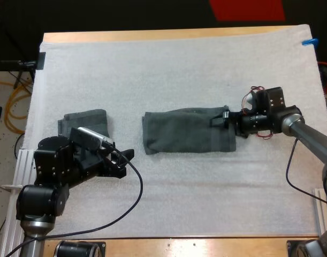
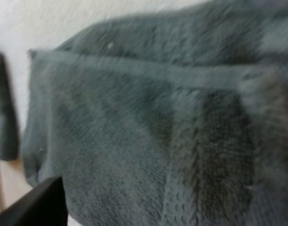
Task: Pick towel from pile fold and stack
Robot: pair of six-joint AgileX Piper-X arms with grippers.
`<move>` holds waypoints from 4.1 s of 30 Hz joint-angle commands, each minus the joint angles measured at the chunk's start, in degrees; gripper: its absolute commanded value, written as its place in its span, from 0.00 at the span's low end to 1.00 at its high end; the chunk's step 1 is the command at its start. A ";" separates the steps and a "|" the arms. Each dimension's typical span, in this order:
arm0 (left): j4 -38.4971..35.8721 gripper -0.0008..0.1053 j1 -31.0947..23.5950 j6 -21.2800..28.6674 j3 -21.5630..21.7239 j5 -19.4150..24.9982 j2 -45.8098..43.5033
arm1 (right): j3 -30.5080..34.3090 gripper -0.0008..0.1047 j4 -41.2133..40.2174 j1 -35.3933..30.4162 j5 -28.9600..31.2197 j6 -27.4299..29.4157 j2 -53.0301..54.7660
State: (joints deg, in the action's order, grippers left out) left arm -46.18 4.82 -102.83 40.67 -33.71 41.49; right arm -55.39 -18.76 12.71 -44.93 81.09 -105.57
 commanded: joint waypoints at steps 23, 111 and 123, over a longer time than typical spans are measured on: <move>0.11 0.58 -0.06 0.28 0.26 0.77 0.18 | 0.20 0.01 -9.15 0.14 29.30 7.83 13.25; 3.11 0.58 -0.06 0.28 -0.54 6.10 0.18 | -8.65 0.72 -5.72 18.87 31.45 4.84 22.88; 7.84 0.58 -0.06 -0.20 3.42 13.75 0.34 | -8.65 0.72 -14.91 2.30 30.47 8.58 30.71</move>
State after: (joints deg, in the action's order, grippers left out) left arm -38.53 4.70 -103.13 43.80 -20.37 41.49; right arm -63.66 -32.57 15.66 -13.87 87.79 -76.12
